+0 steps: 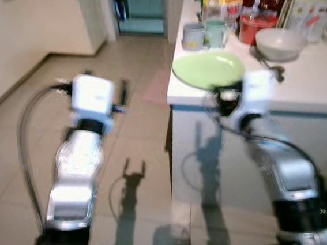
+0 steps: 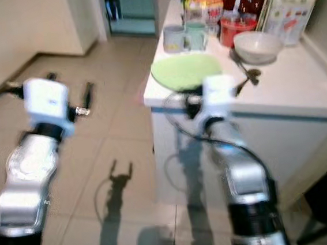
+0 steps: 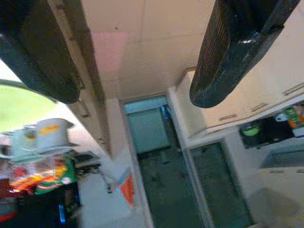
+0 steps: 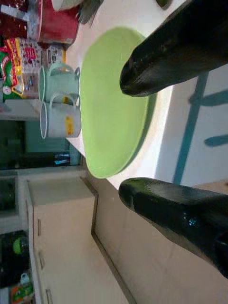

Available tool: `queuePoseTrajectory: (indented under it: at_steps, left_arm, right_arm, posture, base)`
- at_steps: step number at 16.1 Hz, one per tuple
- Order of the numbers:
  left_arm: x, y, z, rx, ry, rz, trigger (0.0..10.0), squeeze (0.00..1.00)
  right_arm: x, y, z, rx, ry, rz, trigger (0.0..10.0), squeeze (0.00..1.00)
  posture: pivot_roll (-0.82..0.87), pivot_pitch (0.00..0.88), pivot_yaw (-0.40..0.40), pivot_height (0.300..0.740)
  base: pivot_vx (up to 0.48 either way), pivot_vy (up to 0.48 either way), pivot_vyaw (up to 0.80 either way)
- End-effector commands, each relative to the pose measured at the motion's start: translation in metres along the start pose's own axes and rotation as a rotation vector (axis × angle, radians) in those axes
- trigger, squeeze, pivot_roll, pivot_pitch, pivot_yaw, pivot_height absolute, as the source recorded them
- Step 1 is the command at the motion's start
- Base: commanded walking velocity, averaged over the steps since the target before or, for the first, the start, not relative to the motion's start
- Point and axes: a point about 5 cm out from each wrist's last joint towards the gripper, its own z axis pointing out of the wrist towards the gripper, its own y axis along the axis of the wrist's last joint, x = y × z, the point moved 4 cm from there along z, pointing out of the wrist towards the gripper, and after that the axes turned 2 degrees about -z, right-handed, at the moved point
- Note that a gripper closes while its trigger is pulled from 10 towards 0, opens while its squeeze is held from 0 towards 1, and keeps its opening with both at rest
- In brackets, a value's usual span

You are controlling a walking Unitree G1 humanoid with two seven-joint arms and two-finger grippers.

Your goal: Setting the table

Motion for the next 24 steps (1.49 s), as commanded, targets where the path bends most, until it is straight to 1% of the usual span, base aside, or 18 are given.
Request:
queuePoseTrajectory:
  at_steps: [1,7,11,14,15,16,17,18,20,21,23,24]
  left_arm:
    - [-0.011,0.005,0.002,-0.018,-0.037,-0.01,10.0,0.0]
    - [-0.012,0.005,0.002,-0.016,-0.049,-0.02,10.0,0.0]
    - [-0.012,0.005,0.003,-0.015,-0.055,-0.022,10.0,0.0]
    - [-0.011,0.004,0.004,-0.013,-0.06,-0.021,10.0,0.0]
    - [-0.011,0.003,0.005,-0.011,-0.059,-0.019,10.0,0.0]
    - [-0.011,0.003,0.005,-0.008,-0.064,-0.025,10.0,0.0]
    - [-0.013,0.003,0.004,-0.01,-0.085,-0.02,10.0,0.0]
    - [-0.016,0.005,0.002,-0.026,-0.108,-0.014,10.0,0.0]
    - [-0.024,0.01,-0.001,-0.055,-0.175,-0.033,10.0,0.0]
    - [-0.026,0.009,-0.003,-0.051,-0.203,-0.046,10.0,0.0]
    - [-0.029,0.009,-0.004,-0.047,-0.231,-0.057,10.0,0.0]
    - [-0.031,0.01,-0.005,-0.048,-0.246,-0.062,10.0,0.0]
  right_arm:
    - [-0.017,0.001,-0.001,0.012,-0.05,-0.002,10.0,0.0]
    - [-0.02,0.003,-0.001,0.021,-0.068,0.003,10.0,0.0]
    - [-0.025,0.0,-0.003,0.046,-0.117,0.0,10.0,0.0]
    - [-0.023,-0.01,-0.002,0.139,-0.113,-0.027,10.0,0.0]
    - [-0.022,-0.012,-0.002,0.156,-0.112,-0.027,10.0,0.0]
    - [-0.024,-0.014,-0.003,0.176,-0.126,-0.021,10.0,0.0]
    - [-0.026,-0.014,-0.004,0.191,-0.146,0.008,10.0,0.0]
    - [-0.03,-0.014,-0.004,0.205,-0.168,0.018,10.0,1.0]
    - [-0.035,-0.01,-0.003,0.217,-0.192,0.025,10.0,1.0]
    - [-0.036,-0.009,-0.003,0.221,-0.205,0.019,10.0,1.0]
    - [-0.04,-0.009,-0.001,0.249,-0.24,-0.019,10.0,1.0]
    - [-0.042,-0.015,0.002,0.287,-0.249,-0.044,10.0,1.0]
  posture:
    - [0.04,0.0,-0.021,0.74]
    - [0.04,0.0,-0.022,0.74]
    - [0.03,0.0,-0.018,0.74]
    - [0.03,0.0,-0.013,0.74]
    - [0.03,0.0,-0.013,0.74]
    - [0.03,0.0,-0.014,0.74]
    - [0.03,0.0,-0.014,0.74]
    - [0.03,0.0,-0.016,0.74]
    - [0.02,0.0,-0.018,0.74]
    - [0.02,0.0,-0.019,0.74]
    - [0.02,0.0,-0.019,0.74]
    - [0.02,0.0,-0.023,0.74]
  base:
    - [0.345,0.0,-0.51]
    - [0.344,0.0,-0.8]
    - [0.345,0.0,0.0]
    - [0.345,0.0,0.0]
    - [0.315,0.0,0.0]
    - [0.0,0.0,0.0]
    - [0.0,0.0,0.0]
    - [0.0,0.0,0.0]
    - [0.0,0.0,0.0]
    - [0.0,0.0,0.0]
    - [0.0,0.0,0.0]
    - [0.0,0.0,0.0]
